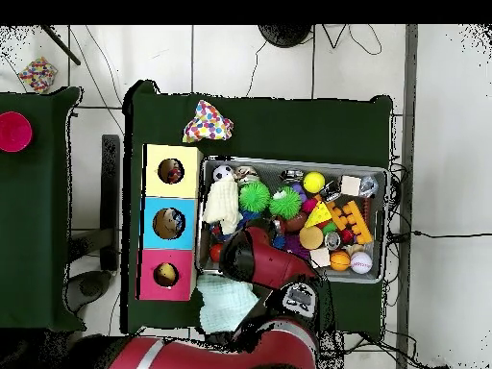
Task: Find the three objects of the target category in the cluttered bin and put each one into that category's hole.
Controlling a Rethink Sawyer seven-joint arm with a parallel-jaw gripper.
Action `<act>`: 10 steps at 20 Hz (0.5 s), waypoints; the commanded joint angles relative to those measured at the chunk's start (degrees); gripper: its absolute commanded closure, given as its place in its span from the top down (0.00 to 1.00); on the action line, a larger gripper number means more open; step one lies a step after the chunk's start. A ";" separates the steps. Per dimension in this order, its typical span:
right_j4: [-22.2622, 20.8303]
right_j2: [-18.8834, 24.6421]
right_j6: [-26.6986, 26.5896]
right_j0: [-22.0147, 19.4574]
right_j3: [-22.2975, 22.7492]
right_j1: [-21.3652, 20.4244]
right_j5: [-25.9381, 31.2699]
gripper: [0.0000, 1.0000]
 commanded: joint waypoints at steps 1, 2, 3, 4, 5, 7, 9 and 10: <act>0.73 0.32 15.14 0.42 1.49 0.93 -6.42 1.00; 1.58 -1.14 15.45 1.85 1.78 0.82 -7.34 1.00; 2.17 -2.81 15.75 3.40 2.36 0.19 -9.05 1.00; 3.41 -4.74 16.28 5.29 3.43 -0.32 -10.14 1.00; 4.66 -6.51 16.65 6.96 4.37 -0.62 -11.03 1.00; 6.40 -7.94 16.38 8.54 4.49 -0.65 -10.21 1.00; 6.33 -7.34 16.00 7.98 3.68 0.26 -11.08 1.00; 5.76 -6.97 16.22 7.49 3.80 0.43 -12.42 1.00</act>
